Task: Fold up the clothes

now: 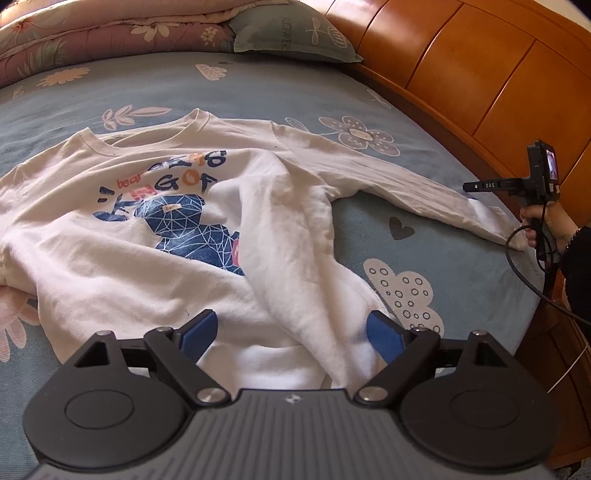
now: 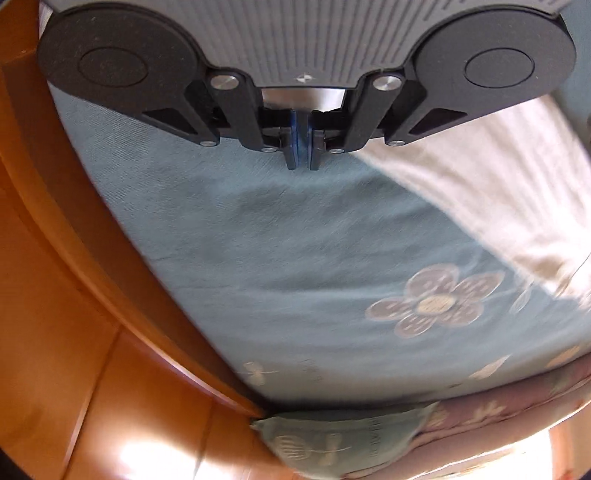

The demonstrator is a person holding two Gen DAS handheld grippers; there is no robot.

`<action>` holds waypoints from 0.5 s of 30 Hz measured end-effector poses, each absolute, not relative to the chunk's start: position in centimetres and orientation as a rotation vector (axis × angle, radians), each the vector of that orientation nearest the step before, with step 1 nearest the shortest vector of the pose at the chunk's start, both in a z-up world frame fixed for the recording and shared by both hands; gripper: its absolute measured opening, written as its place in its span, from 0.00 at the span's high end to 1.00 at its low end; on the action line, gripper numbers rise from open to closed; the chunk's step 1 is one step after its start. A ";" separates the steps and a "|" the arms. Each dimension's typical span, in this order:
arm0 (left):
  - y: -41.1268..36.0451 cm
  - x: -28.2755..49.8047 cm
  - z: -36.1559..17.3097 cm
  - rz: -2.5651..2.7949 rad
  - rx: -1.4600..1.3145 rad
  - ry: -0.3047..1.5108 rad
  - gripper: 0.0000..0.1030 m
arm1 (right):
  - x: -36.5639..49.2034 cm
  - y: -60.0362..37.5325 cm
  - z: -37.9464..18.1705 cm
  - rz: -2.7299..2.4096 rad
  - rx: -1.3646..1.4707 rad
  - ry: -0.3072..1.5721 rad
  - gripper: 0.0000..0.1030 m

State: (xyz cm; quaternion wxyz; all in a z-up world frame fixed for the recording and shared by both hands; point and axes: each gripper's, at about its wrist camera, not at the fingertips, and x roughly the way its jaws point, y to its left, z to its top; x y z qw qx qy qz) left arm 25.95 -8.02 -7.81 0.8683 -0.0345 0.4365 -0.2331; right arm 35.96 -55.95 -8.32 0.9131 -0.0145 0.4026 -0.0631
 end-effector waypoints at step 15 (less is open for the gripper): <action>-4.5 25.1 -6.9 -0.431 -0.079 0.888 0.15 | 39.6 -40.0 -9.8 0.286 0.018 0.841 0.44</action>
